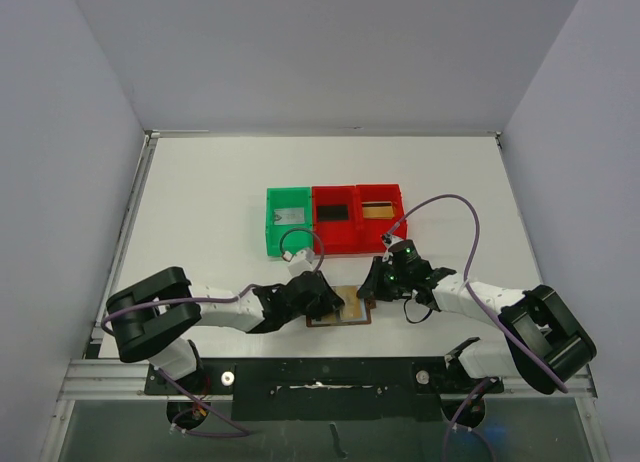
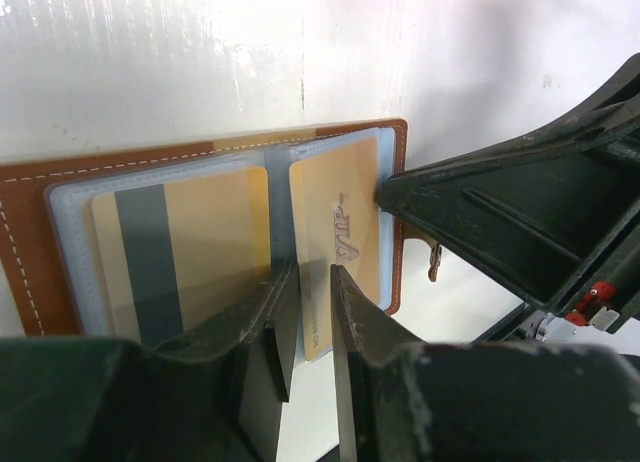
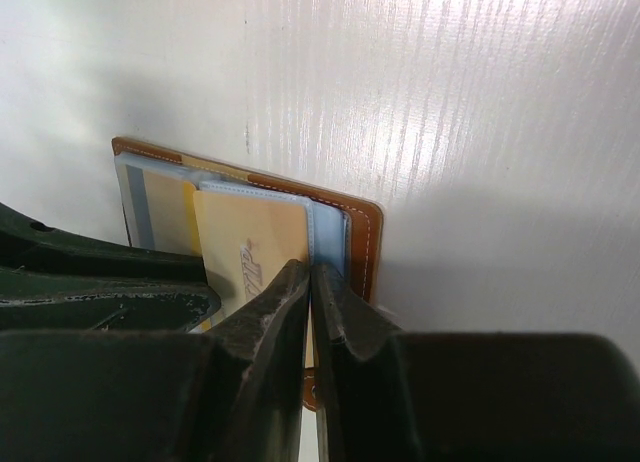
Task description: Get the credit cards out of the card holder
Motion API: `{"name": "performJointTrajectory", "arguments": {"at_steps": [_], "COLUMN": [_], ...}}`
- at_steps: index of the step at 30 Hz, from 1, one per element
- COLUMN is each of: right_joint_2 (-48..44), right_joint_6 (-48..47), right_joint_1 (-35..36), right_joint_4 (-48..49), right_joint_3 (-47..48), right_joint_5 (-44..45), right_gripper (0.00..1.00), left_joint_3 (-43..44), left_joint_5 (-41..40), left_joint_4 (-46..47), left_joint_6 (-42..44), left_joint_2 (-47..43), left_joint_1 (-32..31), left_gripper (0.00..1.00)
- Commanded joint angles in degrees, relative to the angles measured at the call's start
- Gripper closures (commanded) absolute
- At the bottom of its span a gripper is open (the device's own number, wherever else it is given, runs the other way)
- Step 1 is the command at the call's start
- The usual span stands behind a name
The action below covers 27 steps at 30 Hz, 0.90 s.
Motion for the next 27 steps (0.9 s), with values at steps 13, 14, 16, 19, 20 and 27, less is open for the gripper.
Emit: {"name": "performJointTrajectory", "arguments": {"at_steps": [13, 14, 16, 19, 20, 27], "right_joint_2": [1.24, 1.26, 1.26, 1.26, 1.22, 1.16], "right_joint_6": [-0.69, -0.69, -0.77, -0.78, -0.78, -0.77], "right_joint_1": [0.27, 0.26, 0.23, 0.23, 0.23, 0.23], "right_joint_4": [-2.81, -2.81, -2.87, -2.92, -2.90, -3.16], "right_joint_3": [-2.08, -2.16, -2.14, -2.19, -2.09, -1.65], "right_joint_5": [2.08, 2.08, 2.17, 2.18, 2.24, 2.35], "right_gripper": [0.91, 0.91, 0.91, 0.91, 0.91, 0.91], "left_joint_3": [-2.55, -2.72, -2.99, -3.26, -3.32, -3.91], "left_joint_5": [0.52, 0.42, 0.23, -0.17, -0.30, -0.50], "left_joint_4": [8.57, 8.51, 8.30, 7.49, 7.08, 5.27], "left_joint_6": [-2.28, -2.33, -2.43, -2.73, -2.83, -3.02], "left_joint_2": [-3.67, -3.89, -4.45, -4.93, -5.13, -5.79], "left_joint_1": [-0.04, -0.04, -0.02, -0.04, 0.00, 0.30], "left_gripper": [0.96, 0.97, 1.00, 1.00, 1.00, 1.00]}}
